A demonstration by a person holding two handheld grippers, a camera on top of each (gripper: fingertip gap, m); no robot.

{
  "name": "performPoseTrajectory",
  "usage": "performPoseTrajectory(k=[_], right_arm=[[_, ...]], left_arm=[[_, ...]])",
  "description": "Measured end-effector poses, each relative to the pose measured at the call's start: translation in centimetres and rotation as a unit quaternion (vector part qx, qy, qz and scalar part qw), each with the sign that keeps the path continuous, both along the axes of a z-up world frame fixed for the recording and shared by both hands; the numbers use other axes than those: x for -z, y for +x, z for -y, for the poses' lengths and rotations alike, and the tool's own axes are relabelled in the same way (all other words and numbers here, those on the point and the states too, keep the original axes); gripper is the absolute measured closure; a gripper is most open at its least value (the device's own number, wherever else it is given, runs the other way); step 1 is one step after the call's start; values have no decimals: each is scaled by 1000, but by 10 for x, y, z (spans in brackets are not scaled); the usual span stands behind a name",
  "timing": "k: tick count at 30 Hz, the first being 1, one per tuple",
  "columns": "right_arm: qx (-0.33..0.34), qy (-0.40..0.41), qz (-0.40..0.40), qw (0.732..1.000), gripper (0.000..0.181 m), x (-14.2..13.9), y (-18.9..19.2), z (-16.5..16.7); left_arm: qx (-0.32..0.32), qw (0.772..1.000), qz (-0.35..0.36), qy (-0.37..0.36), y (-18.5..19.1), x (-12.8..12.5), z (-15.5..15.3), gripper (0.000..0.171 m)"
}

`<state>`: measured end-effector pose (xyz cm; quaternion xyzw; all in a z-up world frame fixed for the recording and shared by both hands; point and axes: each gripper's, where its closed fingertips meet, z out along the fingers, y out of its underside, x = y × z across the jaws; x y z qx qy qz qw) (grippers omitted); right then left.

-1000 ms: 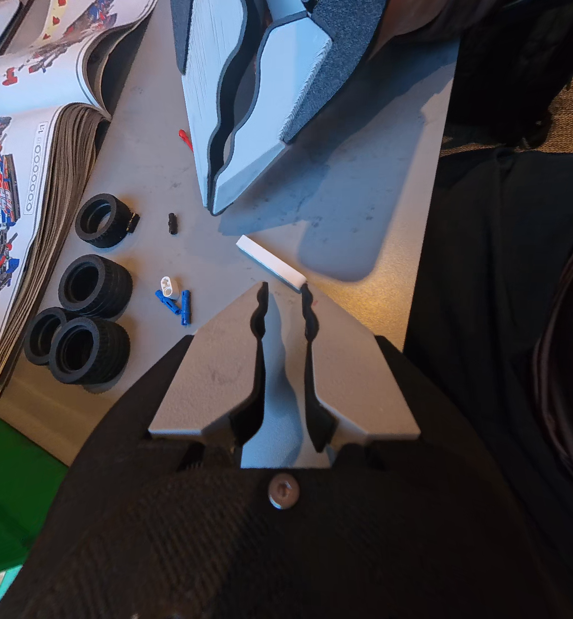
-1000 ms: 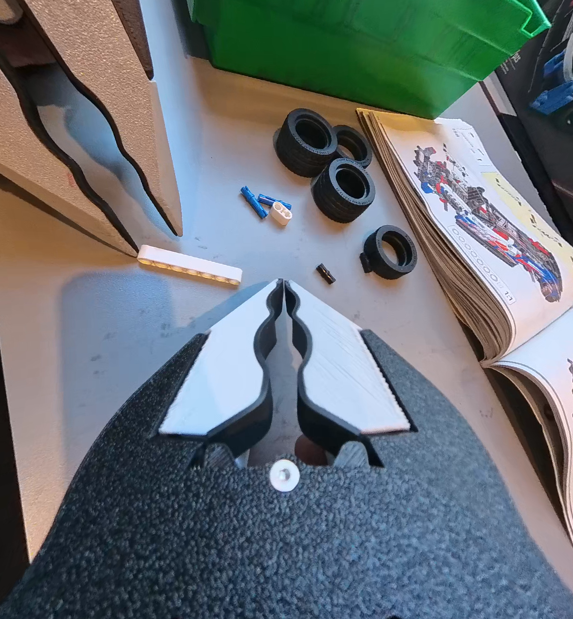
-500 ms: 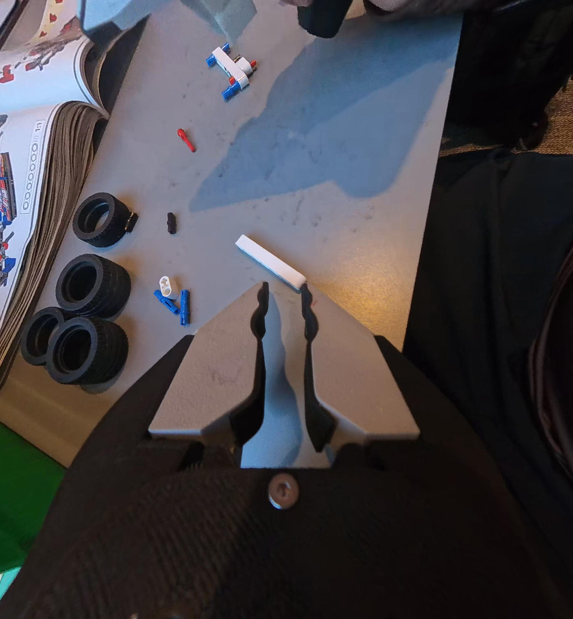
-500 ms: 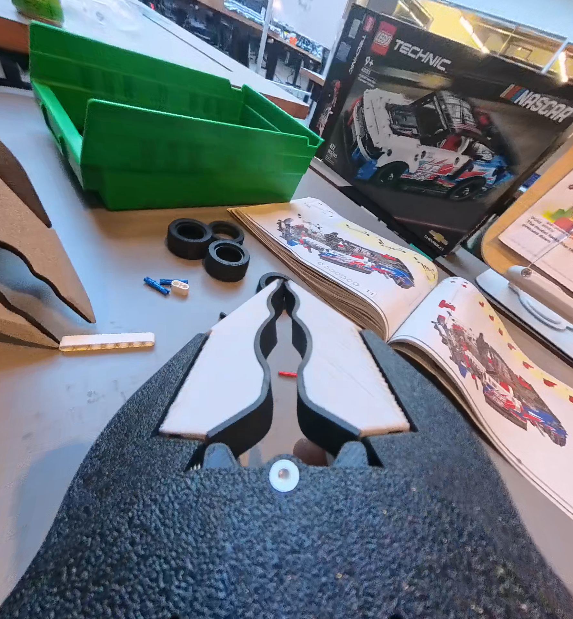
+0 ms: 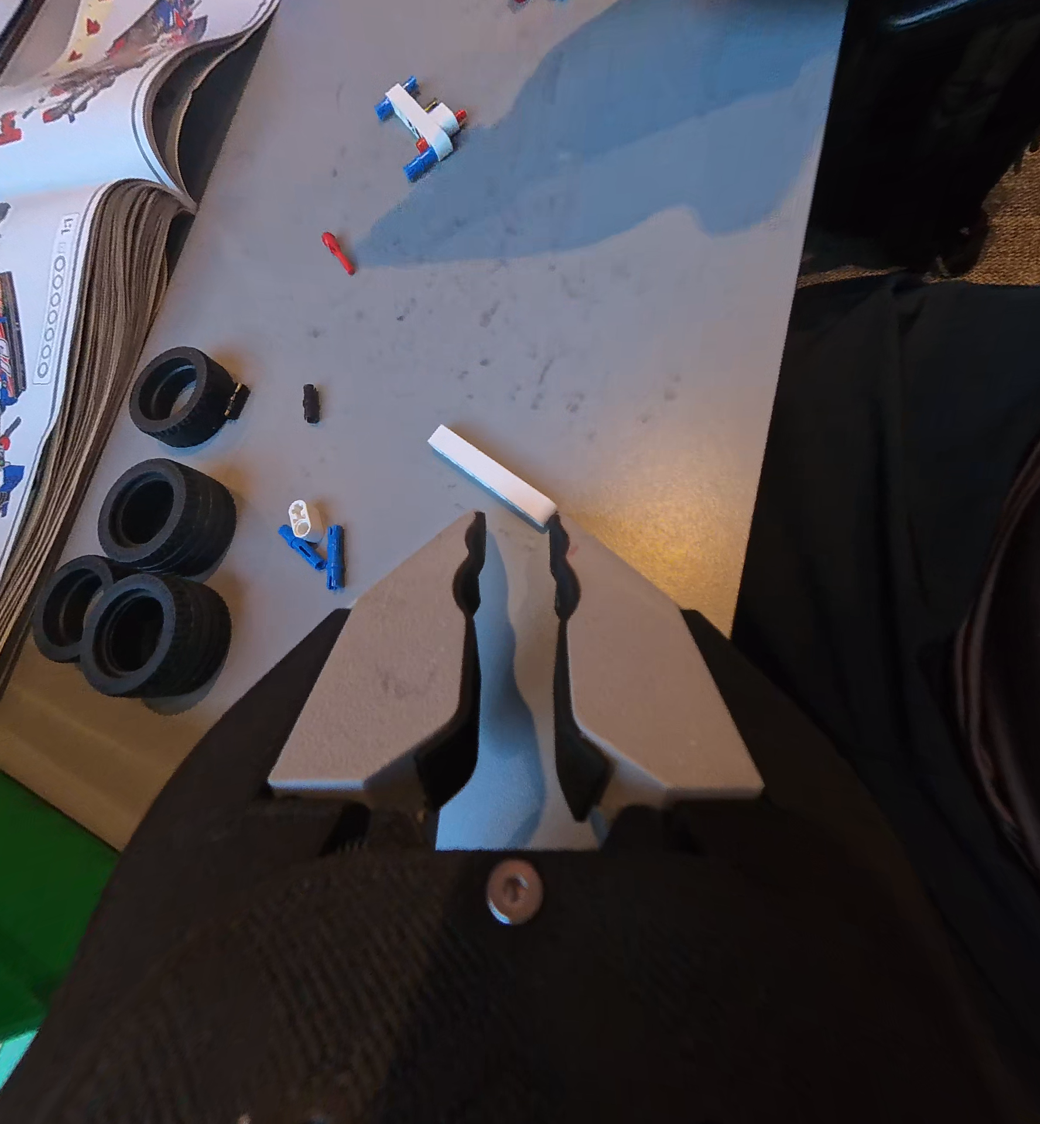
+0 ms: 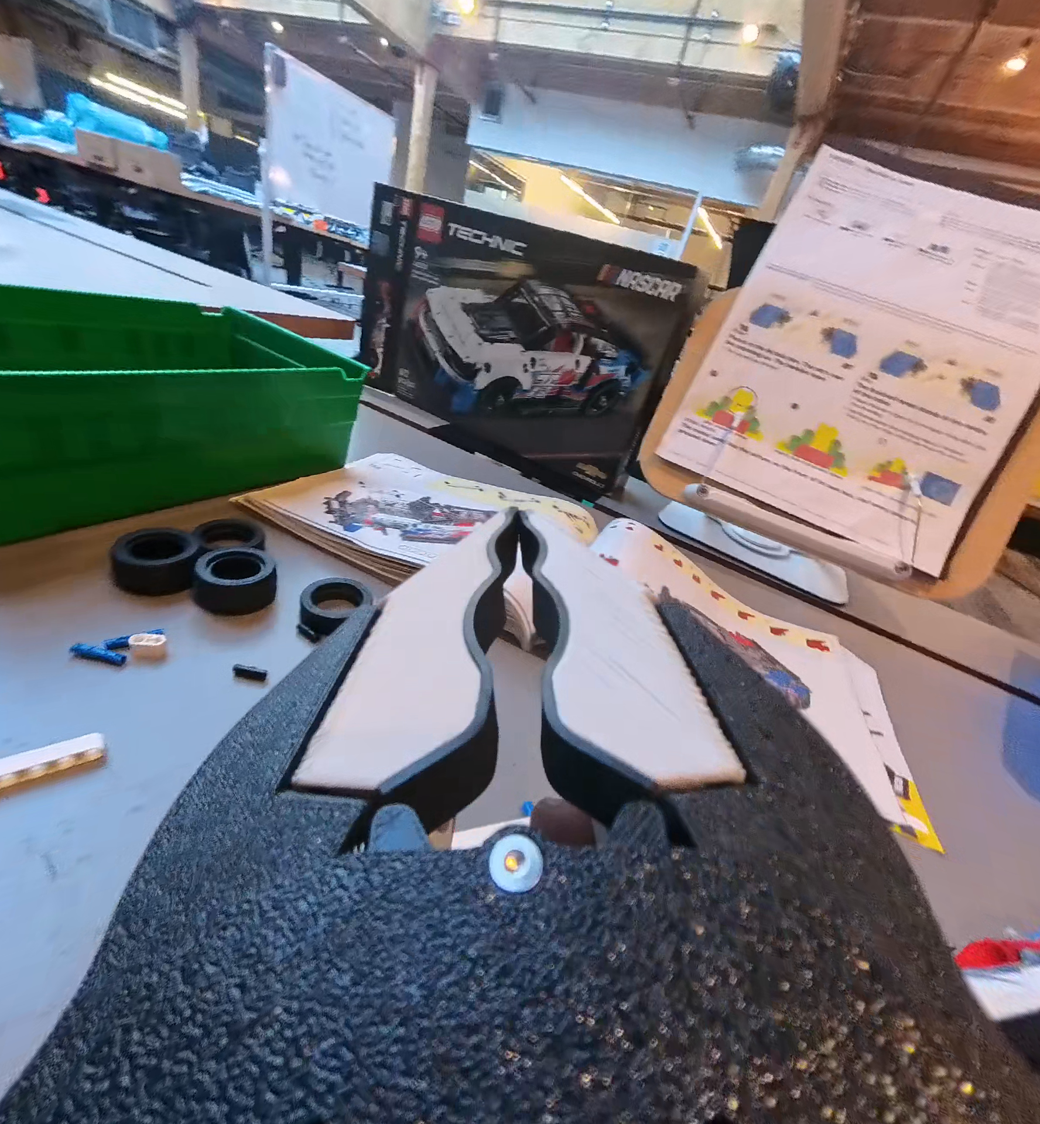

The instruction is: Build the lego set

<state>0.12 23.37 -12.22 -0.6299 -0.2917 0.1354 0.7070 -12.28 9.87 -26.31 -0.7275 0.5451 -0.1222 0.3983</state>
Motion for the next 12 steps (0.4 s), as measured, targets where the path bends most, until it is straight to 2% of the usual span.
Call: performPoseTrajectory(k=[4, 12], right_arm=[[14, -1, -12, 1000, 181, -1, 2, -5], [-11, -4, 12, 1000, 181, 7, -16, 2]], left_arm=[[0, 1000, 0, 1, 0, 0, 0, 154], [0, 1000, 0, 1, 0, 0, 0, 154]])
